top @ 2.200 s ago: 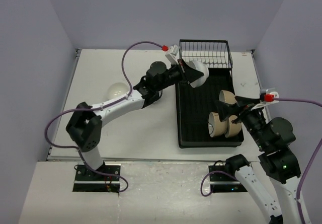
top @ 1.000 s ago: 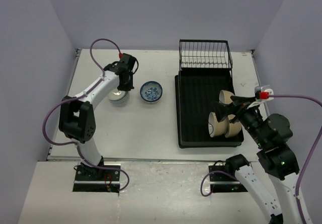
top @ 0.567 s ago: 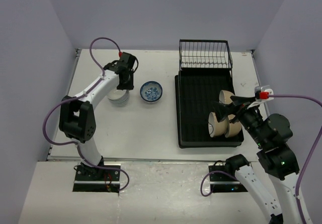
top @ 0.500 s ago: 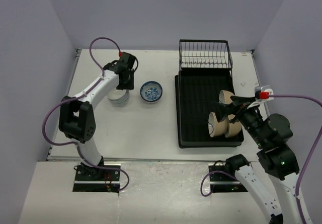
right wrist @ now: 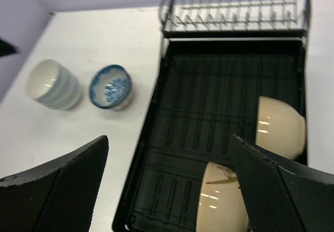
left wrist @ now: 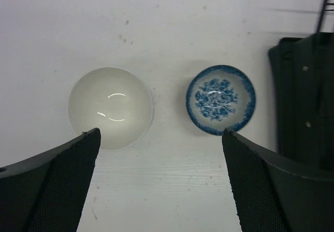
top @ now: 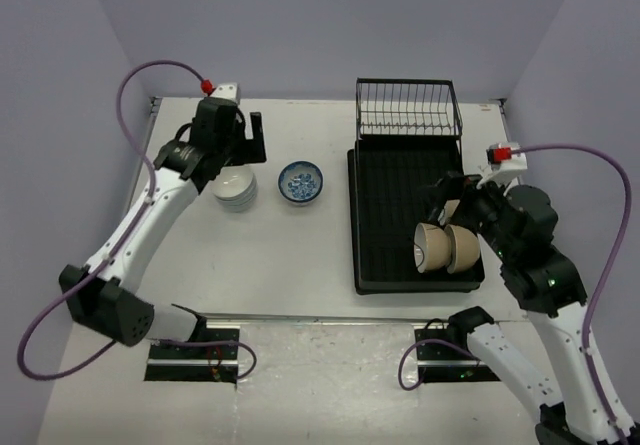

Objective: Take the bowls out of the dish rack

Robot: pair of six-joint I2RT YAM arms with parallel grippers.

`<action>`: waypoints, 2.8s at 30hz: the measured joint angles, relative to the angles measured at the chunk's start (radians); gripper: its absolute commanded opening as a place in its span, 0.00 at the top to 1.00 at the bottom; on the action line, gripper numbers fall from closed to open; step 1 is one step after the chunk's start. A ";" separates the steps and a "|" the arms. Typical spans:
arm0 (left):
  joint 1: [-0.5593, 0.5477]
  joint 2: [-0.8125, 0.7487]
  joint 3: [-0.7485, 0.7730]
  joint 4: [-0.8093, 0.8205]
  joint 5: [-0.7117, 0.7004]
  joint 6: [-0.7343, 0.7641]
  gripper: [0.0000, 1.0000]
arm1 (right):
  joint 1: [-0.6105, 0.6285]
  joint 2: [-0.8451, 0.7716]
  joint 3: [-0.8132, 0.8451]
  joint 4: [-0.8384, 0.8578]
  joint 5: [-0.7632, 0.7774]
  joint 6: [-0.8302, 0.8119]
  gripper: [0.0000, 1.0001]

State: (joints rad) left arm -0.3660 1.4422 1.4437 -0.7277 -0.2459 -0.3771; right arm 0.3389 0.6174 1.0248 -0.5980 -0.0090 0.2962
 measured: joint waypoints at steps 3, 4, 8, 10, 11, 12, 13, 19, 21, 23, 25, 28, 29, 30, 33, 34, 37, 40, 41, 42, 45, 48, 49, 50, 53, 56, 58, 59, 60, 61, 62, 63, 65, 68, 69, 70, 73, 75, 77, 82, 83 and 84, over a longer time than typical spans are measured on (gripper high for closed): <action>-0.046 -0.164 -0.050 0.043 0.018 -0.016 0.00 | 0.037 0.133 0.087 -0.097 0.146 0.003 0.01; -0.067 -0.224 -0.072 0.067 0.022 -0.024 0.00 | 0.076 0.196 0.126 -0.151 0.232 0.008 0.01; -0.108 -0.433 -0.172 0.111 0.037 -0.032 0.00 | 0.242 0.415 0.233 -0.340 0.503 0.061 0.01; -0.108 -0.513 -0.217 0.106 0.029 -0.031 0.00 | 0.320 0.528 0.261 -0.438 0.616 0.102 0.01; -0.107 -0.540 -0.234 0.103 0.021 -0.031 0.00 | 0.351 0.577 0.275 -0.493 0.655 0.126 0.01; -0.107 -0.568 -0.253 0.100 0.012 -0.029 0.00 | 0.381 0.628 0.288 -0.545 0.698 0.152 0.01; -0.108 -0.592 -0.271 0.100 0.005 -0.027 0.00 | 0.404 0.666 0.300 -0.581 0.732 0.172 0.01; -0.108 -0.684 -0.434 0.105 -0.023 -0.023 0.00 | 0.484 0.766 0.350 -0.696 0.818 0.221 0.08; -0.107 -0.693 -0.500 0.104 -0.024 -0.022 0.00 | 0.498 0.778 0.365 -0.707 0.829 0.232 0.07; -0.105 -0.689 -0.534 0.105 -0.023 -0.022 0.00 | 0.510 0.790 0.366 -0.718 0.833 0.251 0.05; -0.100 -0.688 -0.556 0.105 -0.019 -0.021 0.00 | 0.516 0.803 0.366 -0.726 0.842 0.273 0.04; -0.092 -0.691 -0.559 0.111 -0.012 -0.019 0.00 | 0.495 0.826 0.367 -0.730 0.871 0.293 0.02; -0.092 -0.694 -0.559 0.115 -0.010 -0.019 0.00 | 0.476 0.836 0.367 -0.731 0.884 0.293 0.02; -0.092 -0.697 -0.559 0.118 -0.005 -0.019 0.00 | 0.453 0.844 0.367 -0.731 0.891 0.291 0.02; -0.091 -0.703 -0.560 0.124 0.010 -0.018 0.00 | 0.352 0.865 0.367 -0.729 0.908 0.257 0.02; -0.088 -0.704 -0.560 0.127 0.015 -0.017 0.00 | 0.314 0.868 0.367 -0.723 0.911 0.238 0.02; -0.083 -0.710 -0.561 0.133 0.024 -0.008 0.00 | 0.259 0.878 0.369 -0.698 0.930 0.193 0.04; -0.080 -0.722 -0.566 0.137 0.036 -0.003 0.00 | 0.230 0.936 0.389 -0.649 0.948 0.150 0.10; -0.080 -0.726 -0.569 0.137 0.039 -0.002 0.00 | 0.221 0.959 0.394 -0.631 0.954 0.140 0.11; -0.080 -0.731 -0.573 0.138 0.042 0.000 0.00 | 0.212 0.983 0.395 -0.615 0.961 0.131 0.12; -0.080 -0.743 -0.579 0.137 0.043 0.004 0.00 | 0.182 1.050 0.395 -0.583 0.965 0.110 0.18; -0.079 -0.750 -0.580 0.138 0.053 0.005 0.00 | 0.154 1.081 0.378 -0.552 0.977 0.088 0.23; -0.079 -0.751 -0.580 0.139 0.057 0.005 0.00 | 0.149 1.085 0.373 -0.548 0.984 0.085 0.25; -0.079 -0.751 -0.580 0.139 0.061 0.005 0.00 | 0.144 1.088 0.369 -0.542 0.991 0.079 0.28; -0.079 -0.753 -0.583 0.142 0.076 0.008 0.00 | 0.132 1.094 0.362 -0.521 1.014 0.063 0.34; -0.079 -0.767 -0.591 0.144 0.092 0.013 0.00 | 0.126 1.099 0.349 -0.496 1.022 0.052 0.41; -0.079 -0.783 -0.596 0.144 0.104 0.018 0.00 | 0.125 1.099 0.331 -0.482 1.023 0.043 0.52; -0.079 -0.788 -0.598 0.145 0.107 0.021 0.00 | 0.125 1.103 0.322 -0.478 1.025 0.038 0.53; -0.079 -0.794 -0.599 0.145 0.110 0.022 0.00 | 0.124 1.107 0.316 -0.473 1.029 0.036 0.54; -0.079 -0.798 -0.599 0.145 0.113 0.022 0.00 | 0.123 1.112 0.310 -0.467 1.033 0.034 0.55; -0.079 -0.802 -0.599 0.145 0.115 0.023 0.00 | 0.124 1.119 0.304 -0.462 1.037 0.031 0.57; -0.079 -0.805 -0.599 0.146 0.117 0.023 0.00 | 0.123 1.125 0.299 -0.458 1.041 0.030 0.58; -0.079 -0.808 -0.599 0.147 0.123 0.023 0.00 | 0.123 1.134 0.291 -0.455 1.054 0.024 0.67; -0.079 -0.814 -0.602 0.154 0.143 0.026 0.00 | 0.121 1.136 0.287 -0.455 1.091 0.023 0.73; -0.079 -0.816 -0.604 0.159 0.151 0.028 0.00 | 0.119 1.136 0.286 -0.454 1.097 0.024 0.81; -0.079 -0.819 -0.606 0.160 0.157 0.030 0.00 | 0.119 1.136 0.284 -0.453 1.102 0.024 0.84; -0.079 -0.827 -0.607 0.165 0.173 0.031 0.00 | 0.106 1.139 0.262 -0.439 1.162 0.025 0.89; -0.079 -0.831 -0.607 0.166 0.181 0.031 0.00 | 0.108 1.144 0.259 -0.436 1.178 0.024 0.94; -0.079 -0.834 -0.607 0.166 0.188 0.031 0.00 | 0.113 1.152 0.258 -0.438 1.196 0.027 0.99; -0.079 -0.838 -0.607 0.167 0.203 0.034 0.00 | 0.126 1.199 0.267 -0.481 1.262 0.072 1.00; -0.079 -0.840 -0.607 0.167 0.207 0.035 0.00 | 0.128 1.212 0.274 -0.500 1.276 0.093 1.00; -0.079 -0.842 -0.607 0.167 0.209 0.038 0.00 | 0.131 1.225 0.281 -0.523 1.288 0.114 1.00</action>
State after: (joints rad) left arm -0.4454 0.6006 0.8368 -0.5610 -0.0364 -0.3389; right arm 0.4698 1.8427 1.3056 -1.1213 1.2793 0.4103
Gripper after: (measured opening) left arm 0.997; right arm 0.129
